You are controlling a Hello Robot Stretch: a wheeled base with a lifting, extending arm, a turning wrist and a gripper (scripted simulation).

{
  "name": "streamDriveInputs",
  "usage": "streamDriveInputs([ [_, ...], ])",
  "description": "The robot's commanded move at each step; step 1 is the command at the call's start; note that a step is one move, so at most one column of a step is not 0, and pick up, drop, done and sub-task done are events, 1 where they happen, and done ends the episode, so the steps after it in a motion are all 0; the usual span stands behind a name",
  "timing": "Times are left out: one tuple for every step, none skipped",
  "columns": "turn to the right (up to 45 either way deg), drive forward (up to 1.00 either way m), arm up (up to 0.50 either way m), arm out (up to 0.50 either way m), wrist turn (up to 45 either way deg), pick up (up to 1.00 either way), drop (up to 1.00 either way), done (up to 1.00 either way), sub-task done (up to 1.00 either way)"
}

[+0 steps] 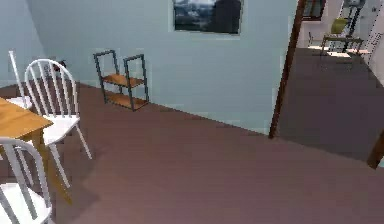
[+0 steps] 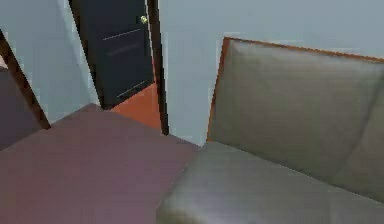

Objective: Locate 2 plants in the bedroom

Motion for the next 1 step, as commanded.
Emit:
streamDriveInputs([
  [-45.0,0.0,0.0,0.0,0.0,0.0,0.0,0.0,0.0],
])
